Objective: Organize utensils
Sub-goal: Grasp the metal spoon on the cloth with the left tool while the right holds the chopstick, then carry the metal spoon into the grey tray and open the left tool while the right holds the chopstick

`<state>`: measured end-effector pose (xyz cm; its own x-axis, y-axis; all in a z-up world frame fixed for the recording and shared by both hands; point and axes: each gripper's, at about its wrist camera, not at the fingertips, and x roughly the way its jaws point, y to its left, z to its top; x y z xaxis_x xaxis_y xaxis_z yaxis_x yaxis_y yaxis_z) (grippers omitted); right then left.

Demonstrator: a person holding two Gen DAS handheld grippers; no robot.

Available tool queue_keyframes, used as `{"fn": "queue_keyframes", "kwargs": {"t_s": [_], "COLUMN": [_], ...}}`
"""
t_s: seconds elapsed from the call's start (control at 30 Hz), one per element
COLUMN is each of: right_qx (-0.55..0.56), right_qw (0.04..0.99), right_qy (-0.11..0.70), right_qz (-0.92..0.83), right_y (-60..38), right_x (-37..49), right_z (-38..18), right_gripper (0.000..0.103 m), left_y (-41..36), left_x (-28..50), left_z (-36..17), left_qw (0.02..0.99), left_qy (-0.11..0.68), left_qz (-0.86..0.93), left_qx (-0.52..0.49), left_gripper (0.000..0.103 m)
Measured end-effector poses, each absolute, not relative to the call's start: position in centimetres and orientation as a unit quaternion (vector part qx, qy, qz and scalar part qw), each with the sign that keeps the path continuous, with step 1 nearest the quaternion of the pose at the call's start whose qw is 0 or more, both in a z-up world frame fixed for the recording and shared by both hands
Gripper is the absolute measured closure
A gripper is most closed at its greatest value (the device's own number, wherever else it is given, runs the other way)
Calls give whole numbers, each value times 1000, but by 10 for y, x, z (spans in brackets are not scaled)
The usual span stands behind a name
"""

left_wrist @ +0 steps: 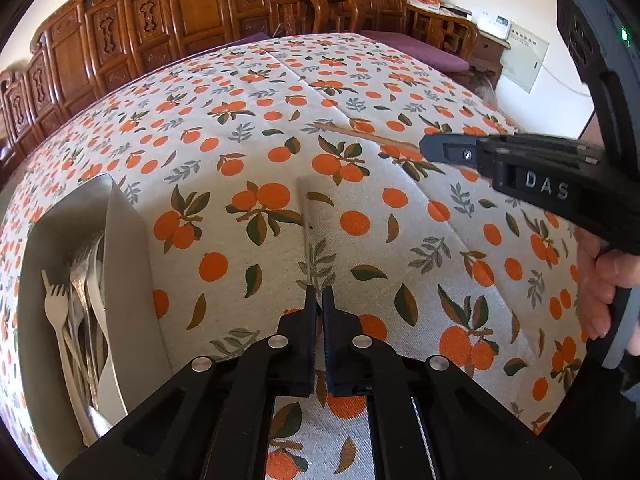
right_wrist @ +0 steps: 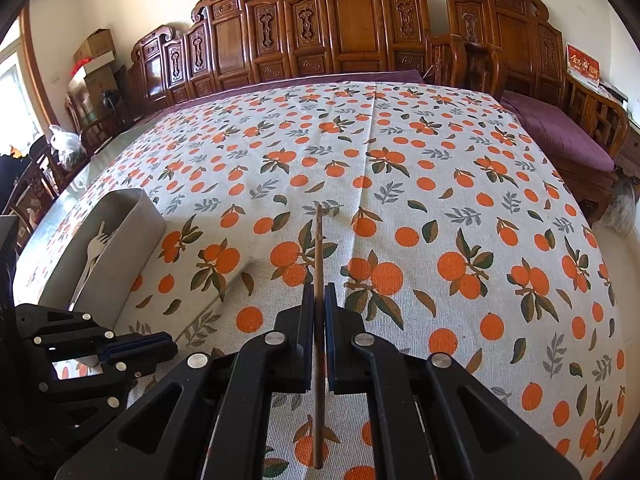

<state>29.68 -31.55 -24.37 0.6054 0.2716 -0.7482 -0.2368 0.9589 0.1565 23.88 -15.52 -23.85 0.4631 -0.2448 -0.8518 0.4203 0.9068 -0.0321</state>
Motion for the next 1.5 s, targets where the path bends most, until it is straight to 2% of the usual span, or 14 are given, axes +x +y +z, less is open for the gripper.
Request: {"fn": "queue_keyframes", "kwargs": {"t_s": [0.67, 1.17, 1.5], "right_qx": [13, -1, -13], "right_qw": [891, 893, 893], "right_qy": [414, 396, 379], "right_qz": [188, 212, 242], "right_y": [-280, -255, -234], "right_x": [285, 263, 247], "right_z": [-234, -219, -205], "right_gripper": [97, 97, 97], "left_y": [-126, -63, -22], "left_x": [223, 203, 213], "left_z": [-184, -133, -141], "left_qw": [875, 898, 901], "left_qy": [440, 412, 420], "left_qz": [-189, -140, -99], "left_qx": [79, 61, 53], "left_gripper": [102, 102, 102]}}
